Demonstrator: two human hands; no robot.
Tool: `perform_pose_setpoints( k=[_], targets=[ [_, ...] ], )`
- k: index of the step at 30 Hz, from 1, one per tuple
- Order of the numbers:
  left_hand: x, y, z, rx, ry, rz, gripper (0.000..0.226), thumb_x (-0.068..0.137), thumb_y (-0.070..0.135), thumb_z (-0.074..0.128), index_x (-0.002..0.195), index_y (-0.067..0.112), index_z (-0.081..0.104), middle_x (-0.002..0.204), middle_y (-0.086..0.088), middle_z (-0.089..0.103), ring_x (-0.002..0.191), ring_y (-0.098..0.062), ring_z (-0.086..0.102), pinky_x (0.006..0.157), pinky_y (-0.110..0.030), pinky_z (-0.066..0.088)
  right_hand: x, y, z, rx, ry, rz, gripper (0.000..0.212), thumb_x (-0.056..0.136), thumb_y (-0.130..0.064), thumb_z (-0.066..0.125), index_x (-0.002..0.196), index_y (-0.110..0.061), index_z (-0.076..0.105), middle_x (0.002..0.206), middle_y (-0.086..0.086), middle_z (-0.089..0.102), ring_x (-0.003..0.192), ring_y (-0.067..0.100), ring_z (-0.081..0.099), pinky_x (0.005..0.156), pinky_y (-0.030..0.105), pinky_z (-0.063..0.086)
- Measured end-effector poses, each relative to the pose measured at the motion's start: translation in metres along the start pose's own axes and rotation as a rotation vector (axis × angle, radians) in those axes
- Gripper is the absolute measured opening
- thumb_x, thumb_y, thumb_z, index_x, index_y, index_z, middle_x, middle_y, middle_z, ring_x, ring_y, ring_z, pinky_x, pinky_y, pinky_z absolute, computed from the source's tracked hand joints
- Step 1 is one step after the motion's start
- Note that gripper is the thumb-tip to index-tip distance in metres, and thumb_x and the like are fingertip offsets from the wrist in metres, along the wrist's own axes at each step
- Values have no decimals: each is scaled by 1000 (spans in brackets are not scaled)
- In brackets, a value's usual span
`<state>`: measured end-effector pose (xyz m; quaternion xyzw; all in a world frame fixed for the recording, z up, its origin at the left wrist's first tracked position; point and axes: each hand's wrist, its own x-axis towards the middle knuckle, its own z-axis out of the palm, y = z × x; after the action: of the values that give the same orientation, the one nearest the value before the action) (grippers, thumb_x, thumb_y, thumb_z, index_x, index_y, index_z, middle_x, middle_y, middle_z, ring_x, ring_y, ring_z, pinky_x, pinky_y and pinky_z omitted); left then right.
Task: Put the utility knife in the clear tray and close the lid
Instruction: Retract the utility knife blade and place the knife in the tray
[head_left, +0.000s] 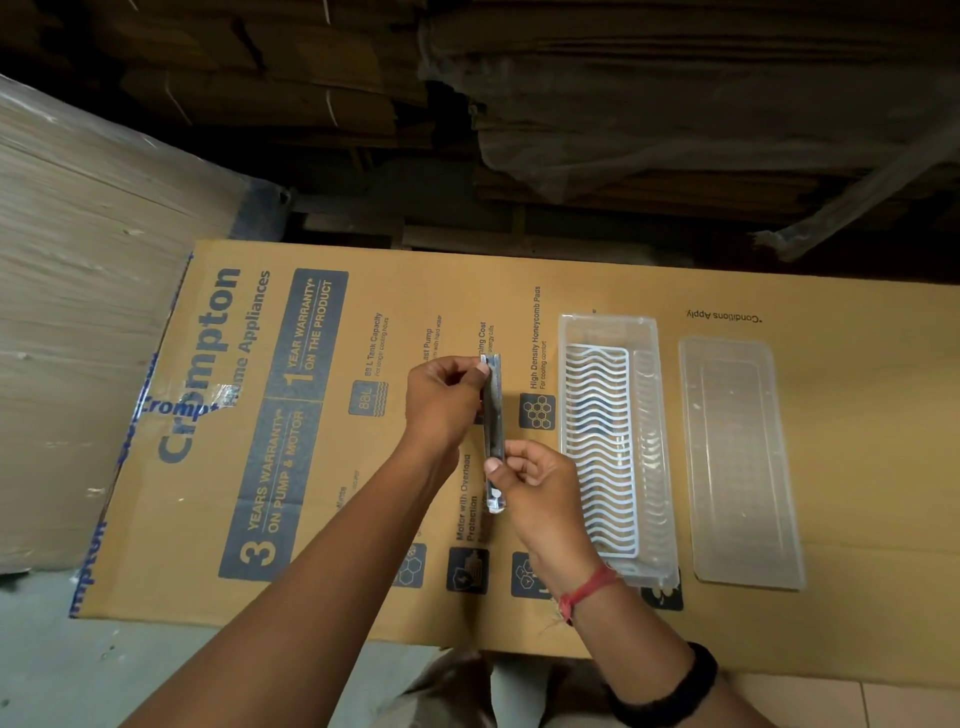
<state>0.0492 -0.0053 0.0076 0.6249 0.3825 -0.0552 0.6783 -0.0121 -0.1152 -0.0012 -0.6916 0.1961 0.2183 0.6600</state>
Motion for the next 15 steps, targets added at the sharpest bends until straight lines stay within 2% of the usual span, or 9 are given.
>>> perform_pose_setpoints(
  k=[2, 4, 5, 7, 10, 15],
  targets=[
    [-6, -5, 0, 30, -70, 13, 6, 89, 3, 64, 88, 1, 69, 84, -22, 64, 76, -28, 60, 76, -47, 55, -2, -1, -2, 17, -8, -20, 25, 85, 0, 66, 87, -26, 66, 81, 1, 70, 73, 7, 65, 68, 18, 52],
    [-11, -9, -1, 95, -111, 5, 15, 87, -2, 63, 100, -7, 67, 93, -34, 67, 73, -24, 65, 80, -51, 59, -3, -2, -5, 26, -4, -37, 30, 86, 1, 65, 85, -29, 66, 82, 1, 71, 74, 9, 66, 69, 20, 53],
    [-14, -10, -1, 120, -122, 3, 18, 87, -4, 61, 103, -9, 66, 97, -36, 68, 69, -19, 69, 78, -47, 60, -3, -2, -6, 34, 3, -39, 31, 86, 2, 65, 84, -29, 65, 81, 0, 71, 74, 9, 66, 69, 18, 52],
    [-18, -10, -1, 139, -145, 5, 20, 87, -9, 57, 106, -10, 64, 92, -30, 72, 62, -12, 72, 67, -36, 62, -3, -3, -9, 50, 7, -42, 32, 86, 3, 64, 84, -29, 65, 80, -2, 70, 74, 8, 66, 66, 15, 52],
    [-21, -6, -1, 175, -196, 17, 21, 84, -14, 54, 99, -7, 67, 76, -13, 74, 58, -12, 71, 61, -32, 62, -5, -6, -14, 42, -2, -50, 31, 86, 2, 65, 85, -28, 66, 81, 0, 71, 74, 8, 67, 67, 14, 53],
    [-25, 2, 0, 191, -196, 45, 15, 79, -15, 62, 80, -1, 66, 70, -15, 72, 53, -17, 69, 70, -50, 60, -11, -10, -17, 3, -8, -77, 35, 84, -1, 67, 87, -35, 63, 83, -6, 69, 75, 1, 66, 69, 14, 52]
  ],
)
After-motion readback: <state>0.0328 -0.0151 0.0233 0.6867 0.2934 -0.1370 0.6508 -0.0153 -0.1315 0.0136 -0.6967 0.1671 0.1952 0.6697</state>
